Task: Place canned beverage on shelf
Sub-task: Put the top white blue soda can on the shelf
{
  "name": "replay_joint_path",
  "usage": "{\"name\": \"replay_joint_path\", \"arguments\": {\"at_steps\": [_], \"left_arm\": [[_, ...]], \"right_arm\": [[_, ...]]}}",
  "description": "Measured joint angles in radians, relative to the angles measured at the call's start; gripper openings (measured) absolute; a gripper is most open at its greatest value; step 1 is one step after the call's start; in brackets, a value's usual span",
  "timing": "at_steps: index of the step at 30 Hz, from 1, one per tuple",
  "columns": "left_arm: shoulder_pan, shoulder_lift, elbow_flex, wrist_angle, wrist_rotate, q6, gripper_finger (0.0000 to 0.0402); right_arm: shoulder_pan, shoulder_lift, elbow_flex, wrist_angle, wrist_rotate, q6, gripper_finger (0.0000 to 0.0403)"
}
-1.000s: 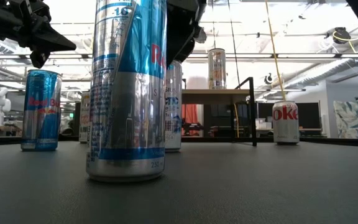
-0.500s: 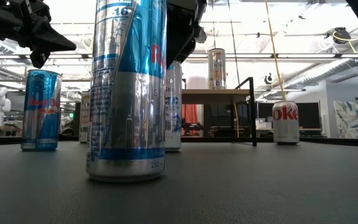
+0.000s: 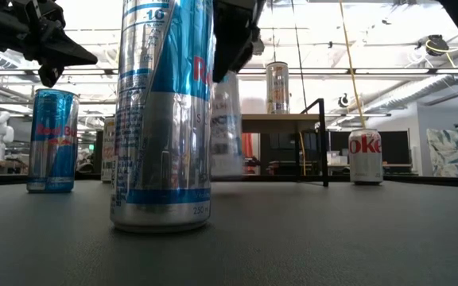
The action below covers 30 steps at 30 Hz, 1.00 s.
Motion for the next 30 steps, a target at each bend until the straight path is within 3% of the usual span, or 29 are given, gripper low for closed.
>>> {"name": "replay_joint_path", "arguments": {"at_steps": [13,30], "left_arm": [[0.000,0.000,0.000,-0.001,0.000,0.000,0.0000],[0.000,0.002,-0.001,-0.003,0.000,-0.002,0.0000]], "right_arm": [[-0.068,-0.002,0.276,-0.186,0.004,-0.024,0.0217],[-0.184,-0.132,0.278,-0.177,0.078,-0.084,0.0217]]}}
